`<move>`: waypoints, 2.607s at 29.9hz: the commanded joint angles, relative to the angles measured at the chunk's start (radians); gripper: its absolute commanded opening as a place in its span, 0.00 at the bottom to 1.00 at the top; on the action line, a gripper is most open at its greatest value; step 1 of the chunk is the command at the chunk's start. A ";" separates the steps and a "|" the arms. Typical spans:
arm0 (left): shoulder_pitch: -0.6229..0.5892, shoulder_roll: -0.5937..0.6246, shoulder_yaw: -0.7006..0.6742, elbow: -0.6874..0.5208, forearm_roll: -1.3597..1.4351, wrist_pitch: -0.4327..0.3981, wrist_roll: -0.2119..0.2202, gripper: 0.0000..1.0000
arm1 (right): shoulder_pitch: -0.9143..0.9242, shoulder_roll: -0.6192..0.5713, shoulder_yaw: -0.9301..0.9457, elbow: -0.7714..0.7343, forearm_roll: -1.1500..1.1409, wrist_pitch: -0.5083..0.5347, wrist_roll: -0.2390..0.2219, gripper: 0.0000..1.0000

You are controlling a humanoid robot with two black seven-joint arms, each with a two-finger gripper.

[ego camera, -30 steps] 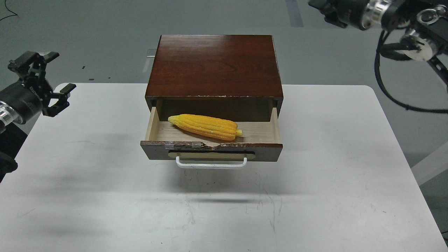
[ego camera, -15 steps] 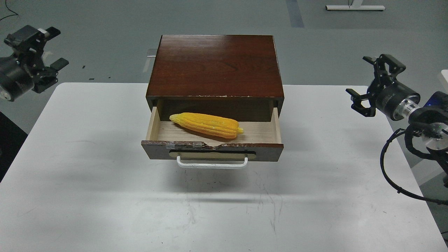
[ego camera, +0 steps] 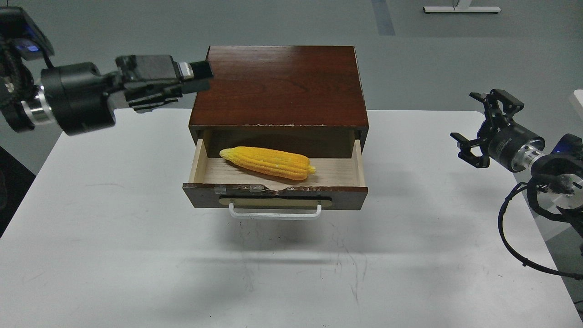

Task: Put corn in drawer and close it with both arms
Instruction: 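Bring the left gripper down to the front of the drawer, then push the drawer front with the left gripper toward the cabinet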

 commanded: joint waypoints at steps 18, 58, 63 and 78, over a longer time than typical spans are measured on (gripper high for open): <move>0.380 -0.163 0.052 -0.092 0.474 0.000 0.000 0.00 | 0.015 -0.065 -0.142 -0.077 -0.008 0.000 0.010 1.00; 0.395 -0.338 0.041 0.017 0.212 0.098 0.202 0.00 | 0.052 0.014 -0.193 -0.116 -0.009 -0.049 0.034 1.00; 0.397 -0.335 0.043 0.015 0.209 0.095 0.201 0.00 | 0.052 0.014 -0.193 -0.116 -0.009 -0.049 0.034 1.00; 0.388 -0.339 0.075 0.037 0.215 0.088 0.205 0.00 | 0.051 0.014 -0.193 -0.124 -0.009 -0.049 0.039 1.00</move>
